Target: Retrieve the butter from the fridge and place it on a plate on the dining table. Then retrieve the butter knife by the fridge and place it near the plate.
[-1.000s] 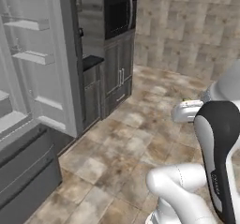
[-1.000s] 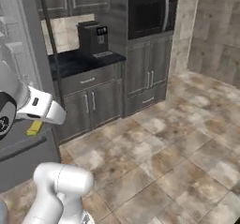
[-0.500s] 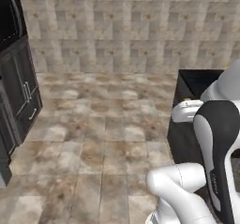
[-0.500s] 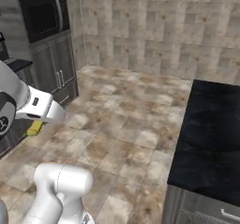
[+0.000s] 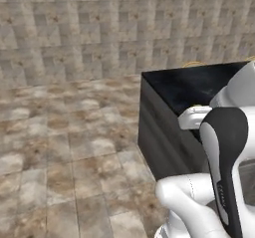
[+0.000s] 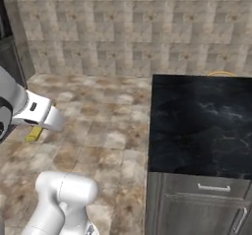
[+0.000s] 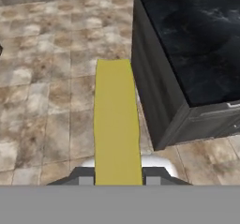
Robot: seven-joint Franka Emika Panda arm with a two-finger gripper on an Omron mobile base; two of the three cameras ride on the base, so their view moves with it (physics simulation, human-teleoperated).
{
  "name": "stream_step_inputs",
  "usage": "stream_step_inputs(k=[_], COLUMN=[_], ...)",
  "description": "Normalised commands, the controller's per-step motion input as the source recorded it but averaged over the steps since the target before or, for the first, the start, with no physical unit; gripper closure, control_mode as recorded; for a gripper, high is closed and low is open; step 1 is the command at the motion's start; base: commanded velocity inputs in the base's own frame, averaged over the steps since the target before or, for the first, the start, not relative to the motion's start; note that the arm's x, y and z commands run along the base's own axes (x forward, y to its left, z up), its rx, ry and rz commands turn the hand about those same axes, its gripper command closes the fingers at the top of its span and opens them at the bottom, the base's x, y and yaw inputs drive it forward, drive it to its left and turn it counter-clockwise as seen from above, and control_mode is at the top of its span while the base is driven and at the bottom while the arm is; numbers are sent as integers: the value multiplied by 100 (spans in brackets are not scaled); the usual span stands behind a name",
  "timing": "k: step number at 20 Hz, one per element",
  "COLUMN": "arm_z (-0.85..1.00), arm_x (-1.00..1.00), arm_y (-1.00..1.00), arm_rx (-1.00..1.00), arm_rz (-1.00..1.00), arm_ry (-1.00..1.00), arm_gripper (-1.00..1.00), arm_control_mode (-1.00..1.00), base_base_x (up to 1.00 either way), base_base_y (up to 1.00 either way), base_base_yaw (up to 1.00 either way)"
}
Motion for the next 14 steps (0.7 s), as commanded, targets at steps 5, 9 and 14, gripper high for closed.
stream_step_inputs(k=[5, 9, 14], arm_z=[0, 0, 0], arm_x=[0, 0, 0], arm_y=[0, 0, 0], arm_rx=[0, 0, 0], arm_rz=[0, 0, 0], arm_ry=[0, 0, 0], arm_gripper=[100, 100, 100], arm_control_mode=[100, 100, 100], base_base_x=[1, 36, 47], base_base_y=[-36, 49, 18], base_base_yaw=[-28, -1, 8])
